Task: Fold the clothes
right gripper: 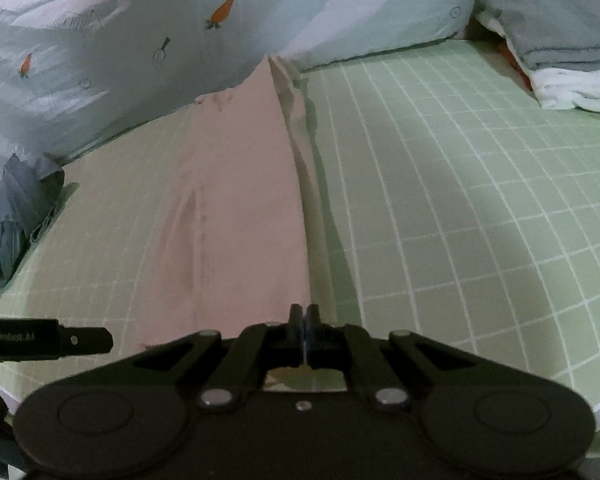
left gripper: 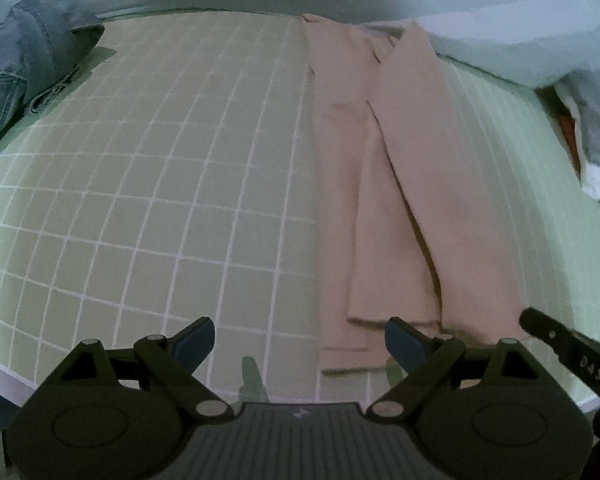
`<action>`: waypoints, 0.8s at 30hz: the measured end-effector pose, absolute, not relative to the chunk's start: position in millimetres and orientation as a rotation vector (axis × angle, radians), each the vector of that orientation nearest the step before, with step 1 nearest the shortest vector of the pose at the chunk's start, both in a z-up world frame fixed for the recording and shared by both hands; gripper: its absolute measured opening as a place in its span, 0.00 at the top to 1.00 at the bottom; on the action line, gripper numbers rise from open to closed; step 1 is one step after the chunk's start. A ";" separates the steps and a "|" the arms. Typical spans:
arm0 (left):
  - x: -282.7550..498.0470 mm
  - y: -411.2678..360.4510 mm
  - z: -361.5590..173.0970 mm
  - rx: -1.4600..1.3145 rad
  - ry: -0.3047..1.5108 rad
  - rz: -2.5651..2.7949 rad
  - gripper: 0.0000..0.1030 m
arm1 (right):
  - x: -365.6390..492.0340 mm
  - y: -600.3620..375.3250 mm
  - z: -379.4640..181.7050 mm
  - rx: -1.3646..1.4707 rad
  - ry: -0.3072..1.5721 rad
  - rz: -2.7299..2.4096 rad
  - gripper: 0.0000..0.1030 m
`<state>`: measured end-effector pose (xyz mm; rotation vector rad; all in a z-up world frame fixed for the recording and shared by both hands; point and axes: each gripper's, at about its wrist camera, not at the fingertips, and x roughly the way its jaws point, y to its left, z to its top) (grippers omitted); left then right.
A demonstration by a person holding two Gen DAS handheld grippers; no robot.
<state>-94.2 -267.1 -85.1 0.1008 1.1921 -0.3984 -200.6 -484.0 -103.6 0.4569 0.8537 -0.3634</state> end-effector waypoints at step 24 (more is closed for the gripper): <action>-71.8 -304.9 -113.9 0.122 1.179 -0.466 0.12 | -165.8 -488.8 -132.5 0.431 0.906 -0.335 0.29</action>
